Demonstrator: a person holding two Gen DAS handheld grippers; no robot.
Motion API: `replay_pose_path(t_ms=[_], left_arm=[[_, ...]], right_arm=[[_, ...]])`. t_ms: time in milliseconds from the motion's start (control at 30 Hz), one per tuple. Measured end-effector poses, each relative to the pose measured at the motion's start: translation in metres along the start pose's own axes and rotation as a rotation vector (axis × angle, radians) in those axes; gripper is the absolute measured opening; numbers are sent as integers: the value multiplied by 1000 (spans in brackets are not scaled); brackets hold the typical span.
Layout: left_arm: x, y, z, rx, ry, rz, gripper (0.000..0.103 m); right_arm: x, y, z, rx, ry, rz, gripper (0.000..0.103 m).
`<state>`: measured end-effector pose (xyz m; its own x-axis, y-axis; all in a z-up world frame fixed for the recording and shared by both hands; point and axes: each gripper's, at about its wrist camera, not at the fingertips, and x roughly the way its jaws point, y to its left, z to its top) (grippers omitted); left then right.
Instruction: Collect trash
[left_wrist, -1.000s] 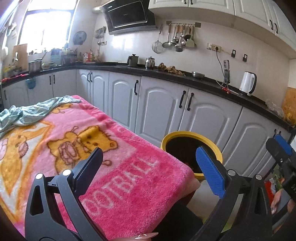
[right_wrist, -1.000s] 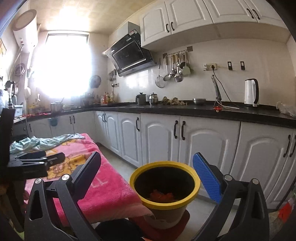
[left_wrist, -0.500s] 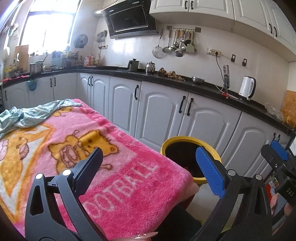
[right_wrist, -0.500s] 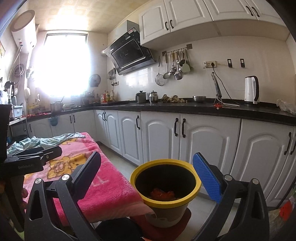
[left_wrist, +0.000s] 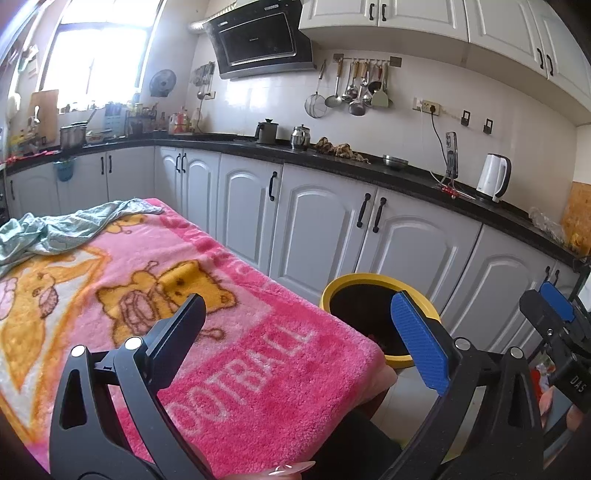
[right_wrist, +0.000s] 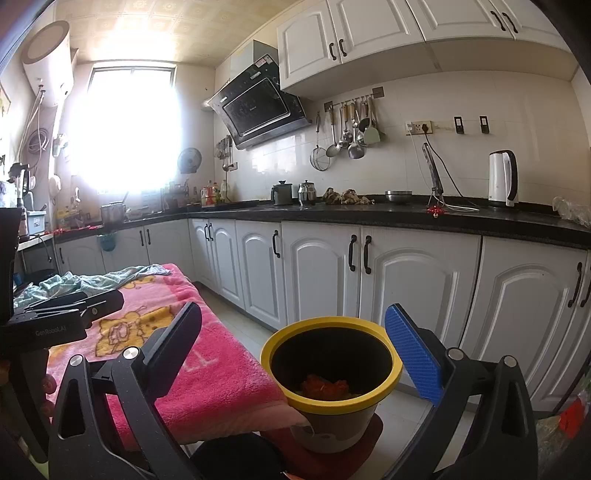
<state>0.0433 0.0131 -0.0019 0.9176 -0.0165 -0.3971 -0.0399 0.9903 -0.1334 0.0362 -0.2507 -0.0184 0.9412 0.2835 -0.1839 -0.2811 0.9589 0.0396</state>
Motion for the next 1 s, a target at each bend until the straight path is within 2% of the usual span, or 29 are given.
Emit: replay_pose_path(t_ms=[1000], left_arm=[[-2,-1,5,-2,-6,7,92]], right_arm=[[1,6,-2,3,-5,2,97]])
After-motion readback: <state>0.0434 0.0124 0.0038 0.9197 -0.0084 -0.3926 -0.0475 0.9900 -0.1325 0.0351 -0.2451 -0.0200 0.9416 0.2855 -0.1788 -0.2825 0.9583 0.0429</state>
